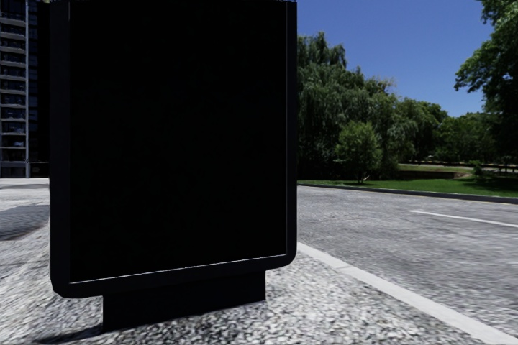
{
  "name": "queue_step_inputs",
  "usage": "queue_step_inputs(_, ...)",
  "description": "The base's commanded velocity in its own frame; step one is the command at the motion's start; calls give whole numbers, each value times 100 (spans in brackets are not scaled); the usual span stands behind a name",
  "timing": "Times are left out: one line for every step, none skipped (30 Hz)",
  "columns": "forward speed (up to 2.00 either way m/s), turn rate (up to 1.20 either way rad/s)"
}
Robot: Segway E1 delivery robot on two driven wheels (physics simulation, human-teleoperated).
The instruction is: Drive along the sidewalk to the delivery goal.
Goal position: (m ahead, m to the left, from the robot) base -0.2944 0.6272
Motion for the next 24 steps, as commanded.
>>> queue_step_inputs(162,21)
queue_step_inputs(153,10)
queue_step_inputs(148,2)
queue_step_inputs(142,0)
queue_step_inputs(142,0)
queue_step_inputs(131,0)
queue_step_inputs(126,0)
queue_step_inputs(123,0)
queue_step_inputs(122,0)
queue_step_inputs(120,0)
queue_step_inputs(114,0)
queue_step_inputs(107,0)
queue_step_inputs(99,0)
queue_step_inputs(99,0)
queue_step_inputs(83,0)
queue_step_inputs(74,0)
queue_step_inputs(62,0)
queue_step_inputs(51,0)
queue_step_inputs(46,0)
queue_step_inputs(39,0)
queue_step_inputs(33,0)
queue_step_inputs(33,0)
queue_step_inputs(23,0)
queue_step_inputs(19,0)
